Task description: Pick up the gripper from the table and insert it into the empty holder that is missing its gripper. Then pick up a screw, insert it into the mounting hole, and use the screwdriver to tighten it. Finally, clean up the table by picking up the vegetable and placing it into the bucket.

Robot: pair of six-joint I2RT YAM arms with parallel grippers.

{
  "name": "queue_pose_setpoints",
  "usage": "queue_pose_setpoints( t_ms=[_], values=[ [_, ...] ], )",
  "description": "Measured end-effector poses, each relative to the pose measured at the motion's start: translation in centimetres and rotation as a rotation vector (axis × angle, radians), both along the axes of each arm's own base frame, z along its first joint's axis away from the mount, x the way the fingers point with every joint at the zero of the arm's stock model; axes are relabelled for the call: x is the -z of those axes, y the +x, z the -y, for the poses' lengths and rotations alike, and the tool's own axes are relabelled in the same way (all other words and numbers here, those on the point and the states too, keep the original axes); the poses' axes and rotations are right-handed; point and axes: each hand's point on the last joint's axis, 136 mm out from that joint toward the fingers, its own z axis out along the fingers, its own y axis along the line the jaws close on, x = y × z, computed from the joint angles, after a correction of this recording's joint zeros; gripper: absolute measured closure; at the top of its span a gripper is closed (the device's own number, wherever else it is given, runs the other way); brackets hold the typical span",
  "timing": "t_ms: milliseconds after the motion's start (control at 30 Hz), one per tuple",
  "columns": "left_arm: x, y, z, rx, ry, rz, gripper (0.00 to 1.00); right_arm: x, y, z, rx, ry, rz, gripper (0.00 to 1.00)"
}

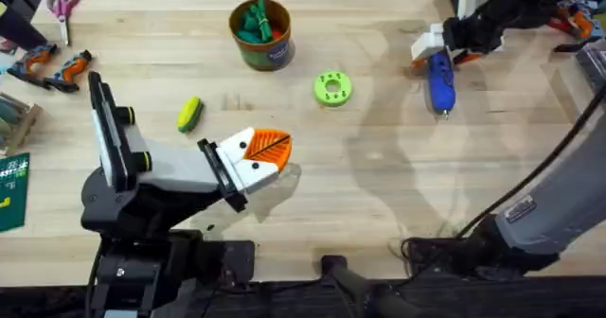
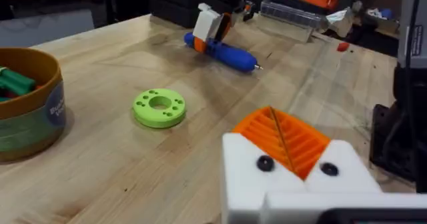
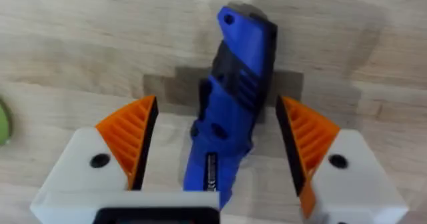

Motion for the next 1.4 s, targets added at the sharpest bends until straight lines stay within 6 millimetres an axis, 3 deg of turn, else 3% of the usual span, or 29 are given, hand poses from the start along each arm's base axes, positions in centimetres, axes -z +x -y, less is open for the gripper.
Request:
queue_pose_setpoints(
  t_ms=[267, 567, 667, 700, 733, 867, 1033, 1167, 1400],
  values=[
    [0.0, 0.0, 0.0, 0.000, 0.000, 0.000, 0.996, 2.1, 0.1, 0.7, 0.006, -0.033, -0.036, 0.010],
    [0.0, 0.0, 0.0, 0.000, 0.000, 0.000, 0.996, 2.3, 0.2, 0.9, 0.005, -0.047, -0.043, 0.011],
    [0.0, 0.0, 0.0, 0.000, 0.000, 0.000, 0.996, 2.3, 0.3, 1.3, 0.002, -0.057, -0.040, 0.433],
    [0.0, 0.0, 0.0, 0.000, 0.000, 0.000, 0.996, 2.3, 0.4, 1.5, 0.001, -0.065, -0.037, 0.847],
    [0.0, 0.0, 0.0, 0.000, 0.000, 0.000, 0.996, 2.4, 0.5, 1.5, 0.002, -0.069, -0.036, 0.951],
    [0.0, 0.0, 0.0, 0.000, 0.000, 0.000, 0.996, 2.4, 0.3, 1.6, 0.004, -0.070, -0.047, 0.974],
    [0.0, 0.0, 0.0, 0.000, 0.000, 0.000, 0.996, 2.0, -1.6, 1.1, 0.000, -0.053, -0.109, 0.974],
    [0.0, 0.0, 0.0, 0.000, 0.000, 0.000, 0.996, -0.6, -2.3, 0.5, -0.005, -0.025, -0.080, 0.974],
    [0.0, 0.0, 0.0, 0.000, 0.000, 0.000, 0.996, -9.3, -4.8, -1.1, -0.005, -0.003, 0.055, 0.974]
  ],
)
